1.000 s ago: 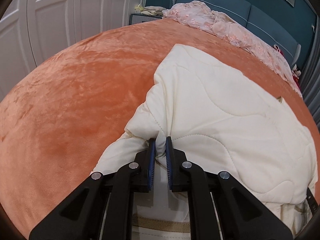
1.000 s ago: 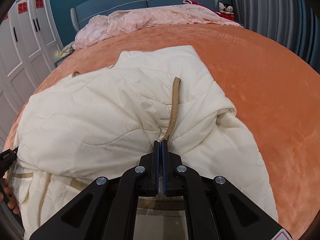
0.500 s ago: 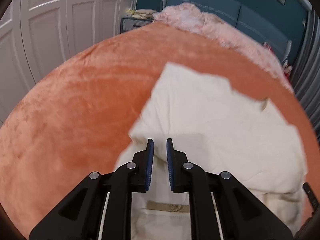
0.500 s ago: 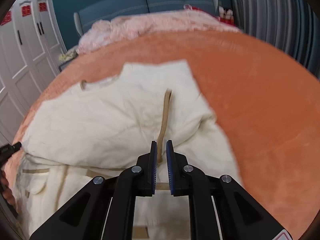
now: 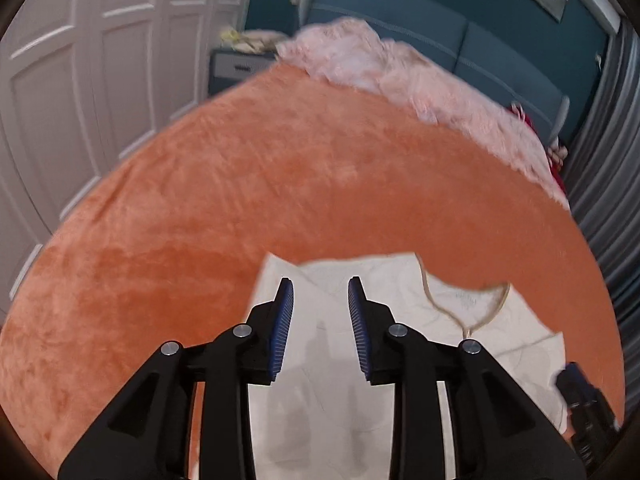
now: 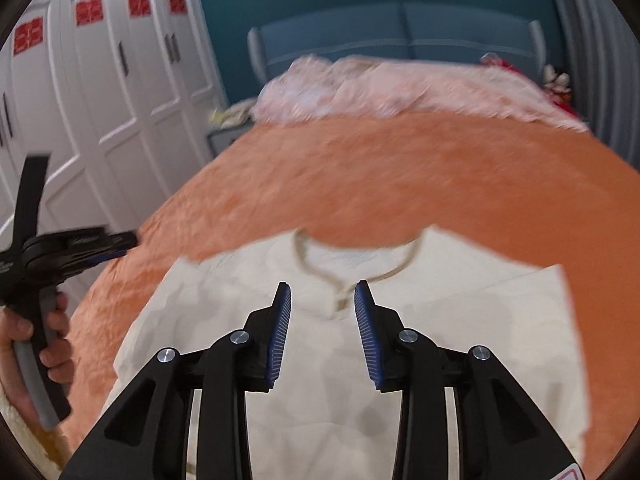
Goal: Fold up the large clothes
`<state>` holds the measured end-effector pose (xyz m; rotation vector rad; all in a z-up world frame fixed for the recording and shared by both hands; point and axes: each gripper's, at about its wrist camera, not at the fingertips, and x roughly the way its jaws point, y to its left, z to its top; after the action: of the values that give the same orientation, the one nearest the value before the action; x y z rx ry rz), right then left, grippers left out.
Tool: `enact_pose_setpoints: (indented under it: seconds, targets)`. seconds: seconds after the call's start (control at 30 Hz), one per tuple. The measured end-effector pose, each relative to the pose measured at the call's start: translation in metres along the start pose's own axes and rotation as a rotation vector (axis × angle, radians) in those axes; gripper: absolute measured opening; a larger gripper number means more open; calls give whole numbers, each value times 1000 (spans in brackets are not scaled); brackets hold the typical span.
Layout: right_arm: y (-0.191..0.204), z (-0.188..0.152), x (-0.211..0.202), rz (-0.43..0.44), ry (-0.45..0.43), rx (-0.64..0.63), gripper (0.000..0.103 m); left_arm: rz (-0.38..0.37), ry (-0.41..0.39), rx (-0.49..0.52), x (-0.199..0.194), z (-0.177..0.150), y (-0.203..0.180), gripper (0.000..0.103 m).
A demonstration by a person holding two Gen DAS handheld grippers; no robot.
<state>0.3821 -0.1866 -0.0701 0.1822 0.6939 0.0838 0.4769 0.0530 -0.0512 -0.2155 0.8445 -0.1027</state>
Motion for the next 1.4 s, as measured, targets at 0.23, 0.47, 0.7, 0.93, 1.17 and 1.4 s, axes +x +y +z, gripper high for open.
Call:
enact_pose_setpoints:
  seconds: [0.23, 0.47, 0.7, 0.93, 1.17, 1.4]
  targets:
    - [5, -52, 44, -40, 150, 29, 25, 10, 149, 40, 53, -57, -5, 26]
    - [7, -84, 55, -112, 145, -30, 21, 81, 53, 127, 63, -98, -12, 27]
    - [11, -90, 63, -146, 114, -66, 21, 115, -21, 161, 68, -112, -16, 27]
    - [17, -95, 64, -184, 87, -99, 21, 143, -55, 184, 68, -117, -20, 27]
    - [22, -97, 66, -207, 68, -116, 21, 154, -80, 191, 69, -121, -22, 27]
    - [23, -99, 68, -217, 52, -121, 21, 161, -100, 194, 70, -124, -23, 27]
